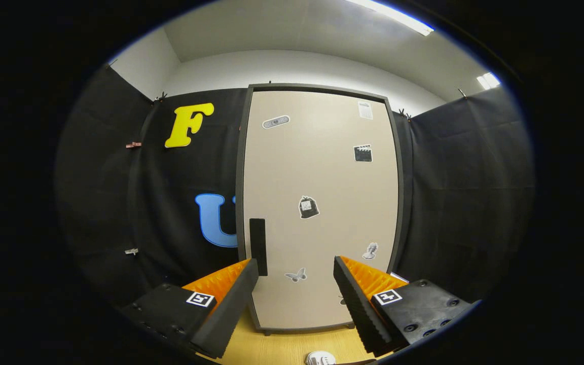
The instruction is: Open the shoe cabinet door, grab the shoes and put them into the shoe cabinet, then close the shoe cabinet door.
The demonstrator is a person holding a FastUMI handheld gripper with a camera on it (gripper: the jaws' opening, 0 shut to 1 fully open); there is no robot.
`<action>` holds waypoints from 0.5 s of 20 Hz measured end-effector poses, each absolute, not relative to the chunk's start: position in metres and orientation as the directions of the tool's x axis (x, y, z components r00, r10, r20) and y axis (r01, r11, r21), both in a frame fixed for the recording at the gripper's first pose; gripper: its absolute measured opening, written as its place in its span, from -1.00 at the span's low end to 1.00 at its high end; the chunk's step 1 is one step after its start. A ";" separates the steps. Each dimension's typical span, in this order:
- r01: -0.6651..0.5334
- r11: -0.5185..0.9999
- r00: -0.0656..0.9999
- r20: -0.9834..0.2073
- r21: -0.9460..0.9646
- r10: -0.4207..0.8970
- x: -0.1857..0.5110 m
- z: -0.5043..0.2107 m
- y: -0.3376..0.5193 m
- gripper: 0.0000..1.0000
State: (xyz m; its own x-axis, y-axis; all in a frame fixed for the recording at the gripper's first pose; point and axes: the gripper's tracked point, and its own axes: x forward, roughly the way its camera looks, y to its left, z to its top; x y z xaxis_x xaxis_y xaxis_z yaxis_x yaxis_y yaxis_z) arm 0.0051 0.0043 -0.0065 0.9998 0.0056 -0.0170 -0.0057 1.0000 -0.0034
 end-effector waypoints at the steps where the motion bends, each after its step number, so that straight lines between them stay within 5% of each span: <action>1: -0.007 1.000 1.000 -0.018 -0.004 0.007 0.006 -0.007 0.005 0.95; 10: -0.018 1.000 0.999 -0.032 -0.008 0.018 0.025 -0.016 0.016 0.95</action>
State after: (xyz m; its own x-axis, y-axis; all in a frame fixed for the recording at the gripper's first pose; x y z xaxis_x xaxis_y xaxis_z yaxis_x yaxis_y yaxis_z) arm 0.0247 0.0160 -0.0158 0.9993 0.0178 -0.0317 -0.0180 0.9998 -0.0077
